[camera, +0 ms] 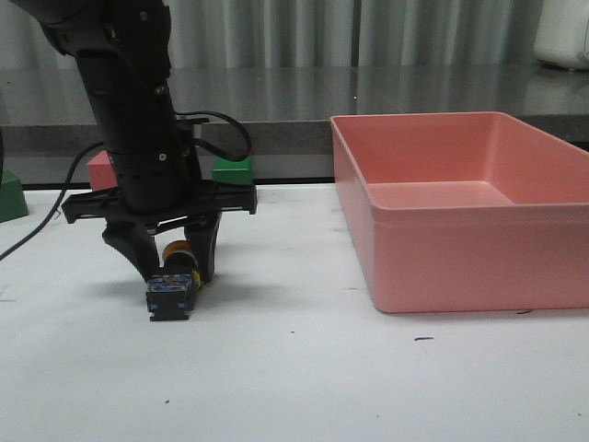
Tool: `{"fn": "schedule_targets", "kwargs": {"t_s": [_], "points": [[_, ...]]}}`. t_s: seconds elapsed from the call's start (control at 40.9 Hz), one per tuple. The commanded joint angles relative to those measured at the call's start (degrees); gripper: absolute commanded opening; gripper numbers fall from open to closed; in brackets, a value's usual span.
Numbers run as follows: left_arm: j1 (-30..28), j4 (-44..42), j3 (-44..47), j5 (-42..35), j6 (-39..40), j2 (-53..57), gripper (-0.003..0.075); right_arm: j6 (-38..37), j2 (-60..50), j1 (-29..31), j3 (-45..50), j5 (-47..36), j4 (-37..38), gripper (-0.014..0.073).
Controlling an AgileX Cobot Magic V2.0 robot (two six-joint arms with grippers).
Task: Place and stand button with both arms
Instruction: 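Close the left gripper on the button body and lift it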
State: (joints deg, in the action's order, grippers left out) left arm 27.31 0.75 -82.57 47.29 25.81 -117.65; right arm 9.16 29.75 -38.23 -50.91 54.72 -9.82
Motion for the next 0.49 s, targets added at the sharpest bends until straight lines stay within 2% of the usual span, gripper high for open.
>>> {"fn": "schedule_targets", "kwargs": {"t_s": [0.0, 0.147, 0.318, 0.464], "points": [[0.13, -0.18, -1.58, 0.35, 0.62, 2.48, 0.0368, 0.60, 0.37, -0.06, -1.18, -3.97, -0.83, 0.0477], [0.23, -0.18, -1.74, 0.35, 0.62, 2.48, 0.0355, 0.60, 0.37, -0.06, -1.18, -3.97, -0.83, 0.0477], [0.23, 0.17, -1.74, 0.82, 0.62, 2.48, 0.0220, 0.60, 0.37, -0.06, -1.18, -3.97, -0.83, 0.0477], [0.23, 0.06, -1.74, 1.34, -0.24, 3.31, 0.0167, 0.60, 0.37, -0.06, -1.18, -3.97, -0.83, 0.0477]]}}
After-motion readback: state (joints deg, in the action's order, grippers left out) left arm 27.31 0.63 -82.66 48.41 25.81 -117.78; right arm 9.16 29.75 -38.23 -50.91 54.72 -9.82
